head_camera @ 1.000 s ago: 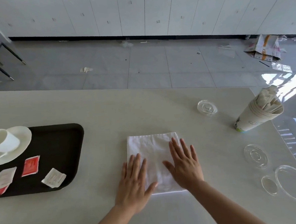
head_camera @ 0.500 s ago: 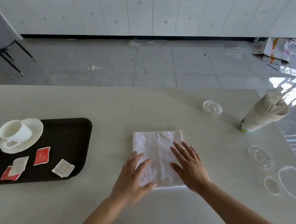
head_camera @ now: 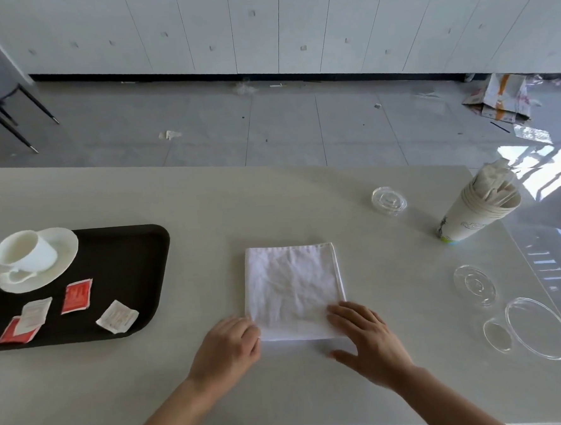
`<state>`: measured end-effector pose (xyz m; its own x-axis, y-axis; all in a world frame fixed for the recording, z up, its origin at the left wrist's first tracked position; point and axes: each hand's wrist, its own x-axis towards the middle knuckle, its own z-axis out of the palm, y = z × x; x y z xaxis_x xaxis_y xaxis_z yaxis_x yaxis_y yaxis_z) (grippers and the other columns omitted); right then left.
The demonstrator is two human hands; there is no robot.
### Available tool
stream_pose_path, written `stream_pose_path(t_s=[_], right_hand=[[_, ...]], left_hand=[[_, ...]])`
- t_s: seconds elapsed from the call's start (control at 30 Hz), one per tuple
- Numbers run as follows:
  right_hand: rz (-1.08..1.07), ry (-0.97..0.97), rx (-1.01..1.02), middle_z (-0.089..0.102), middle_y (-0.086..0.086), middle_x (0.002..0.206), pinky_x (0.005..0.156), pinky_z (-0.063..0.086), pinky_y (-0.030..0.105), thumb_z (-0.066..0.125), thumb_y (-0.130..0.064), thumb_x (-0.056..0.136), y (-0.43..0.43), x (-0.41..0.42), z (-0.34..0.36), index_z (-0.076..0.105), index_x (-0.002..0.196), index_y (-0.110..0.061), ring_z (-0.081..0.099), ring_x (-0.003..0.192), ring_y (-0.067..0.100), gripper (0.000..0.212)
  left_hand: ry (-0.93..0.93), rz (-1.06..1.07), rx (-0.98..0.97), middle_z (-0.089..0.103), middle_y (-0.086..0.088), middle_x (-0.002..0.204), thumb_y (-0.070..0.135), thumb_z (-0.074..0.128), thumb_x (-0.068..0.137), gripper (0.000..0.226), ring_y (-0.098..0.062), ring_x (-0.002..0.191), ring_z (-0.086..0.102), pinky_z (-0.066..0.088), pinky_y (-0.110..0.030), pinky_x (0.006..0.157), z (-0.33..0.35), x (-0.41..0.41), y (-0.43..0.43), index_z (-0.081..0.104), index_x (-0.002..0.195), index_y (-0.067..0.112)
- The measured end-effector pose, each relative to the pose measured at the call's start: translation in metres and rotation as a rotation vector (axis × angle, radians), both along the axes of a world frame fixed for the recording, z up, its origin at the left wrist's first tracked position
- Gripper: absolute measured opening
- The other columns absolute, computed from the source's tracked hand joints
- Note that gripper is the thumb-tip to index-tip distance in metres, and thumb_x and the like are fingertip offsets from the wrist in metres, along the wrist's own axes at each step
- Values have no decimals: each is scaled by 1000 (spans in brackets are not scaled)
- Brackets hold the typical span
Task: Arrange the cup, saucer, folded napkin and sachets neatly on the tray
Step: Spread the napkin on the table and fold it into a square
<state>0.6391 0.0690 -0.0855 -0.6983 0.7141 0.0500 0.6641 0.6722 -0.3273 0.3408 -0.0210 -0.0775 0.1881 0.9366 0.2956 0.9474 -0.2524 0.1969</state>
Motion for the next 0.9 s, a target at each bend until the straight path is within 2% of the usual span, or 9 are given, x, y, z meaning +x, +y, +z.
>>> stream_pose_path(t_s=[0.07,0.17,0.23,0.3,0.37,0.47,0.6,0.7,0.9], right_hand=[[-12,45,11,60,-14,133,102,46,30,64,-47,86,0,-1,1,62,125,-26,52,125,12,44],[-62,145,18,72,-10,109,84,54,26,69,-14,77,-1,-3,6,68,110,-25,65,104,15,35],[-82,174,-3,72,-9,94,72,54,24,67,-12,79,-4,-3,12,69,101,-24,68,88,16,25],[-125,193,-63,72,-12,87,66,52,23,65,-15,82,-5,-5,19,68,96,-27,67,80,13,19],[-182,209,-152,71,-16,87,66,52,24,63,-16,84,-5,-5,25,66,94,-31,65,78,8,19],[-196,199,-260,68,-21,85,67,51,24,64,-13,88,0,-3,32,63,94,-34,62,76,4,21],[-212,197,-351,66,-24,78,67,47,17,67,-13,89,9,0,41,65,90,-34,59,71,-2,21],[-308,219,-434,66,-15,72,64,48,24,66,-18,90,16,-1,45,62,86,-37,58,65,6,20],[-474,336,-502,67,-3,76,63,49,29,66,-20,89,33,-22,47,62,92,-31,60,70,15,12]], left_hand=[[-37,17,-3,47,-1,60,5,57,78,16,-25,54,41,49,-30,71,6,-1,-1,51,65,14],[-134,42,-89,48,5,61,13,53,82,12,-19,54,43,41,-26,55,14,-3,-11,51,70,17],[-240,61,-141,52,11,68,26,52,87,9,-14,60,48,43,-26,55,18,-7,-19,54,79,23],[-330,50,-299,61,21,99,51,57,86,28,-3,86,56,47,-24,74,19,-13,-27,60,106,32],[-345,29,-531,41,27,137,71,61,73,75,5,118,42,39,-22,99,17,-19,-32,40,139,42],[-287,-10,-544,29,27,147,49,67,74,78,6,130,32,26,-17,108,12,-22,-26,34,144,43],[-344,47,-404,68,16,114,25,64,79,37,-8,102,63,41,-18,87,13,-20,-8,65,114,35],[-443,182,-433,66,11,86,32,57,82,19,-13,82,59,45,-24,71,20,-16,-3,69,97,31],[-696,451,-394,70,11,71,22,70,84,6,3,72,64,52,-19,70,21,-10,6,67,79,21]])
